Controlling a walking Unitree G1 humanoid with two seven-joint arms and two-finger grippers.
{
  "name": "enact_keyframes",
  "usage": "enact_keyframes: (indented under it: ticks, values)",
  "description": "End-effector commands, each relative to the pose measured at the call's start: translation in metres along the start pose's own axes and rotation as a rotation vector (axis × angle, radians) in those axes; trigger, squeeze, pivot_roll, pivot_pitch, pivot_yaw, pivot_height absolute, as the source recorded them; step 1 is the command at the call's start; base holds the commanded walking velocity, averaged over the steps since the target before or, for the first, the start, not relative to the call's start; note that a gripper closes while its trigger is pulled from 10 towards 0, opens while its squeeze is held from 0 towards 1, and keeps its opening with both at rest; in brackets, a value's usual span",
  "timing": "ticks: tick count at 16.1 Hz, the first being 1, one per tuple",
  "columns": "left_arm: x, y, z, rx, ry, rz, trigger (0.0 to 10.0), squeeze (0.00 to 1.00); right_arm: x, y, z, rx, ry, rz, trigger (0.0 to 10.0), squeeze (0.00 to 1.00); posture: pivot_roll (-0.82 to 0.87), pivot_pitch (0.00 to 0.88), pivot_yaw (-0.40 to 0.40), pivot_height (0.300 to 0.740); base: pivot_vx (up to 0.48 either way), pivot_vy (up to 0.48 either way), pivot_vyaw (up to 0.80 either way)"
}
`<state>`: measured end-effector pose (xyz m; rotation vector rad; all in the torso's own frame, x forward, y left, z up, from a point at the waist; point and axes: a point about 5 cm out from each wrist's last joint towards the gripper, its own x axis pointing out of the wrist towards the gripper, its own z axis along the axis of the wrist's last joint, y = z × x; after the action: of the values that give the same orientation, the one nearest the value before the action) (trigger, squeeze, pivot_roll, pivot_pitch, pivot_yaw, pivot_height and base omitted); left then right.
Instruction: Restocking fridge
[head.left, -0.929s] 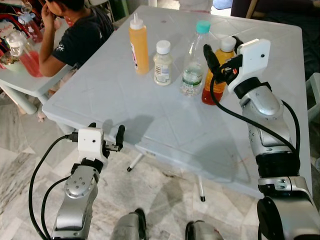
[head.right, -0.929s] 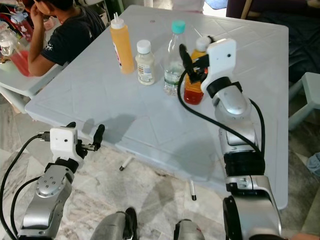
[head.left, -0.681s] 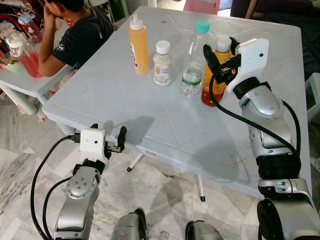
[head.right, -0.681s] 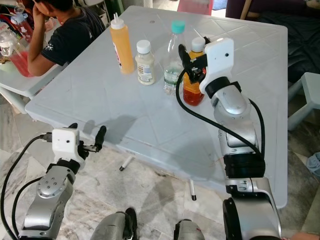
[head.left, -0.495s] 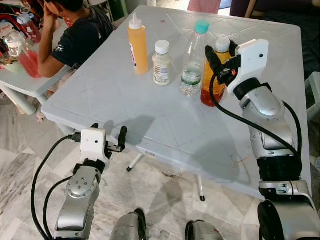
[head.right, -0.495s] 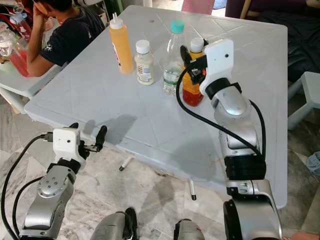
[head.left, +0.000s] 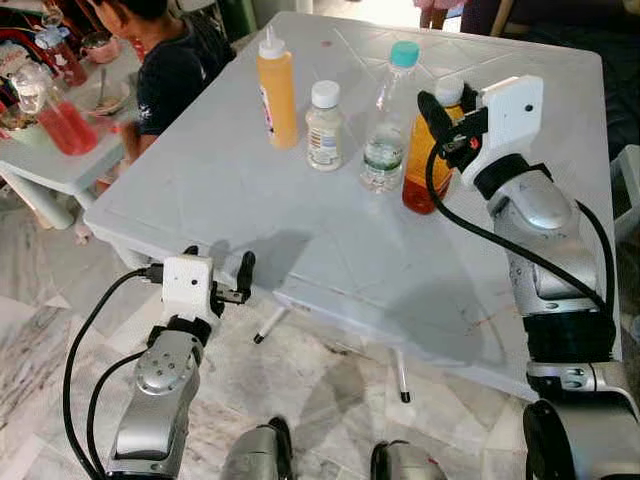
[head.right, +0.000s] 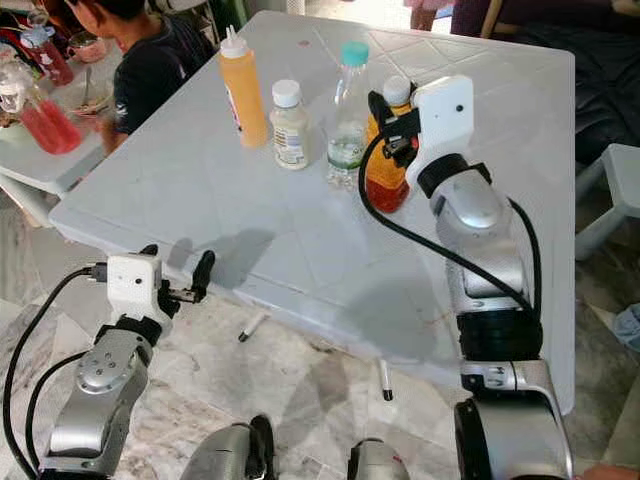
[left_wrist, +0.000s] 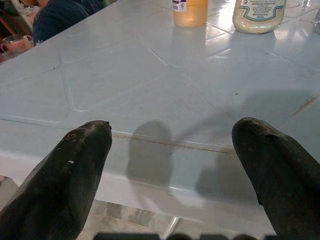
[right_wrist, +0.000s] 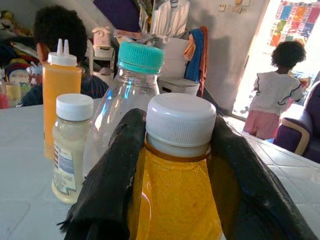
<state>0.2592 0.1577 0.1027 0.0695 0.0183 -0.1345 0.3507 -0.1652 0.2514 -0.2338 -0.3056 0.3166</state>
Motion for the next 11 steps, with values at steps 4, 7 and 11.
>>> enact_keyframes:
  ticks: [4, 7, 11]
  values:
    - [-0.001, 0.004, -0.004, 0.024, 0.030, -0.007, 10.0, 0.00, -0.015, 0.009, -0.014, -0.015, 0.101, 0.037, 0.0, 0.00, 0.01, 0.153, 0.097, 0.740, 0.000, 0.000, 0.00]
    - [0.000, 0.000, -0.007, 0.028, 0.040, -0.013, 10.0, 0.00, -0.023, 0.016, -0.004, -0.026, 0.017, 0.029, 0.0, 0.00, 0.01, 0.142, 0.105, 0.740, 0.000, 0.000, 0.00]
    - [0.008, -0.001, -0.009, 0.042, 0.057, -0.002, 10.0, 0.00, -0.031, 0.027, -0.008, -0.053, 0.000, 0.098, 3.5, 0.00, -0.01, 0.097, 0.110, 0.740, 0.000, 0.000, 0.00]
